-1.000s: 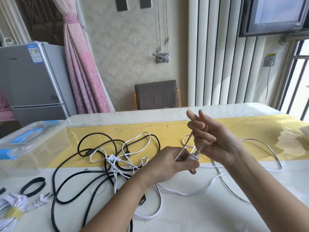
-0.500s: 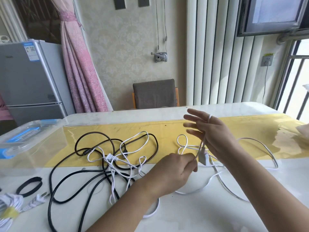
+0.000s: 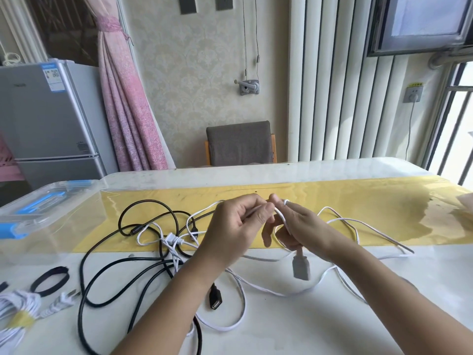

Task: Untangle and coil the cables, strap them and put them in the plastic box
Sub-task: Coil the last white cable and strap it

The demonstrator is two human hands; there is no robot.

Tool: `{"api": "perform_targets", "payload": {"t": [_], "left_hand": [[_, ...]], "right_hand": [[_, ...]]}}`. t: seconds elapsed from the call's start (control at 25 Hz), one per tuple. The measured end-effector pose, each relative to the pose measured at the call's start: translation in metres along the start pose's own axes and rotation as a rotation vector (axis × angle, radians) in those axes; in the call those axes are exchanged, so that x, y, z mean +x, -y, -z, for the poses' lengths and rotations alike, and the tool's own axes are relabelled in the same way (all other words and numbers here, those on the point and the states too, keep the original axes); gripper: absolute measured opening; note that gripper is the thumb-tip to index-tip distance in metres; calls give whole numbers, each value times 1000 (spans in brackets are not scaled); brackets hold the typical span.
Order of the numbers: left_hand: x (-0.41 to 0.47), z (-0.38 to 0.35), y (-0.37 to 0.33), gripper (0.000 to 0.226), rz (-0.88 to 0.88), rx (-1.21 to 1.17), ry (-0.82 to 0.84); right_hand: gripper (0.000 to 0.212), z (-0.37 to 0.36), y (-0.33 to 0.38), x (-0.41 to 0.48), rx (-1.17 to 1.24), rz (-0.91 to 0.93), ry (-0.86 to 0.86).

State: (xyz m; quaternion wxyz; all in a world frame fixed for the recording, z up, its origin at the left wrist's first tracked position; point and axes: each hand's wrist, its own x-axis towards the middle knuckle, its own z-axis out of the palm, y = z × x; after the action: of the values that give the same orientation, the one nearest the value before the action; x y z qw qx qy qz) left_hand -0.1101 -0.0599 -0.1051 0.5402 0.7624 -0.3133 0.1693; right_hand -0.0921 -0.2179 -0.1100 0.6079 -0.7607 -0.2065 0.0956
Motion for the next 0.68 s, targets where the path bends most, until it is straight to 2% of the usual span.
{"api": "perform_targets", "payload": {"t": [0.08, 0.12, 0.16, 0.24, 0.32, 0.4, 0.56, 0.68], "left_hand": [[4, 7, 6, 20, 35, -72, -67], [6, 10, 9, 19, 53, -96, -98], [7, 12, 11, 20, 54, -85, -129], [8, 13, 12, 21, 72, -67, -170], [8, 11, 10, 22, 101, -67, -188], [9, 8, 8, 22, 115, -64, -190], [11, 6, 13, 27, 156, -118, -203], [12, 2, 31, 35, 240, -151, -158]], "right_hand": [[74, -4, 3, 0, 21, -44, 87], [78, -6, 2, -1, 32, -58, 150], [76, -6, 1, -2, 36, -68, 221], [57, -3, 0, -2, 60, -81, 349], [46, 3, -2, -2, 182, -114, 392], [47, 9, -2, -4, 314, -117, 491], [43, 6, 4, -8, 565, -2, 883], [50, -1, 7, -10, 740, 72, 984]]}}
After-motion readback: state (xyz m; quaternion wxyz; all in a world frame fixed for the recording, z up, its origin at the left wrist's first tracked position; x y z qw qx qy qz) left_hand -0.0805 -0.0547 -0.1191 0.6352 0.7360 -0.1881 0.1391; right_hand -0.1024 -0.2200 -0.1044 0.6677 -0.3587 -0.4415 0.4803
